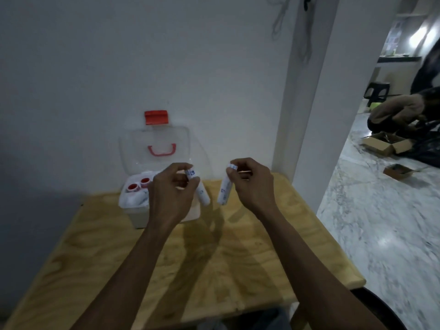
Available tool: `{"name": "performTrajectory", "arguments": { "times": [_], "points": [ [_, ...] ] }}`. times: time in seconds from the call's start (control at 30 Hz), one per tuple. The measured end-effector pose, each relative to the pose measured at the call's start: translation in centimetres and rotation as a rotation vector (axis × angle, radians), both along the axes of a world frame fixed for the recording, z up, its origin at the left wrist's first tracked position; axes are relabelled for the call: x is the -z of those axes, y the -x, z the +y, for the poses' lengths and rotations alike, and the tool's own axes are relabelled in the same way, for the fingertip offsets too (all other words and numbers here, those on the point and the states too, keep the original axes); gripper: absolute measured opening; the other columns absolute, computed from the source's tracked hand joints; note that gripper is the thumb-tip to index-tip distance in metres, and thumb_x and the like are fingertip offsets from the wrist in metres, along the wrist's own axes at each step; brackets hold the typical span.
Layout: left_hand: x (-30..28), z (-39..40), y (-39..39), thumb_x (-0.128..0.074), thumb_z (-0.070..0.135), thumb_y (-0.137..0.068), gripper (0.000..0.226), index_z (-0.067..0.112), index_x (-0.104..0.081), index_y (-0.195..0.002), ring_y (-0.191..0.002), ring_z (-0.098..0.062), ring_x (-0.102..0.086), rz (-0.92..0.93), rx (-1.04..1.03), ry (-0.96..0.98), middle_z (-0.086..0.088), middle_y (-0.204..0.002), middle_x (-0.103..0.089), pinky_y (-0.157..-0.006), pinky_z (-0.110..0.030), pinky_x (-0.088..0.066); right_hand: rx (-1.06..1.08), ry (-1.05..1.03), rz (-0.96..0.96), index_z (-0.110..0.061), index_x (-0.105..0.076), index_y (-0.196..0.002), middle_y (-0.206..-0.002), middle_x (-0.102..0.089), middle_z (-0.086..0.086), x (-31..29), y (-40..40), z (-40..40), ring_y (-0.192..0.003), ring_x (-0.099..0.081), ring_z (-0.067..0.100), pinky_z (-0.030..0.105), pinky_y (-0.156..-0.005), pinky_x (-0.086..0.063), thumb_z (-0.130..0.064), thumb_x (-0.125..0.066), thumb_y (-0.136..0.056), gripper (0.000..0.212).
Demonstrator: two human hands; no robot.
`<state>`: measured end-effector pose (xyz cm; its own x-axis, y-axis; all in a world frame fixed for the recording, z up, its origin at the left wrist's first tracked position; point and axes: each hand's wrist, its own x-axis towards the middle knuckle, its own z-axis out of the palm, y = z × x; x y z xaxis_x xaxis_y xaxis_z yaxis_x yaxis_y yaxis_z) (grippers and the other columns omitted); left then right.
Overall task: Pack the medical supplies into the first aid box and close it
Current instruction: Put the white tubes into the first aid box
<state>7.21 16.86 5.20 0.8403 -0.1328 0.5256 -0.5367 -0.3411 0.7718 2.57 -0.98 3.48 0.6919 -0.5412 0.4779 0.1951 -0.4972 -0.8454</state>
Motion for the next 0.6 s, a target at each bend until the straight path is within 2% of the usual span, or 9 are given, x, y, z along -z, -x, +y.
{"name": "performTrajectory", "arguments": {
  "times": [0.1,0.27,0.47,0.6],
  "points": [
    [-0.9,2.5,-1.7,-0.077,0.014,-0.077,0.025,0.018,-0.070,-0.100,-0.069,0.010,-0.064,-0.058,-0.082,0.031,0.006,-0.076,-0.070,-0.061,-0.007,-0.049,-0.023,-0.009,-0.065,-0.019,-0.072,-0.097,-0.086,-0.070,-0.015,-1.4,-1.6,2.0,-0.076,-0.067,0.001,0.015,-0.068,-0.053,-0.022,-0.071,-0.086,0.011],
    [-0.6,4.2,-4.2,-0.077,0.020,-0.077,0.025,0.023,-0.069,-0.101,-0.074,-0.001,-0.069,-0.072,-0.116,-0.024,0.007,-0.082,-0.072,-0.071,-0.028,-0.058,-0.092,0.043,-0.094,-0.018,-0.071,-0.099,-0.087,-0.070,-0.012,-2.2,-3.9,4.7,-0.080,-0.067,0.001,0.016,-0.071,-0.055,-0.020,-0.071,-0.087,0.012],
    [1.5,3.9,-5.2,-0.077,0.018,-0.076,0.023,0.023,-0.069,-0.098,-0.076,0.002,-0.068,-0.030,-0.048,-0.068,0.009,-0.080,-0.071,-0.069,-0.027,-0.058,-0.139,0.144,-0.034,-0.021,-0.072,-0.097,-0.087,-0.069,-0.016,-0.7,-5.0,5.3,-0.083,-0.067,-0.003,0.021,-0.074,-0.056,-0.023,-0.071,-0.087,0.011],
    [2.6,3.4,-5.5,-0.077,0.020,-0.077,0.023,0.025,-0.068,-0.098,-0.077,-0.004,-0.069,0.002,-0.005,-0.127,0.004,-0.083,-0.073,-0.072,-0.031,-0.057,-0.157,0.201,0.020,-0.020,-0.072,-0.096,-0.088,-0.068,-0.017,0.3,-5.1,4.9,-0.080,-0.063,-0.012,0.009,-0.071,-0.049,-0.021,-0.072,-0.087,0.009]
  ]
}}
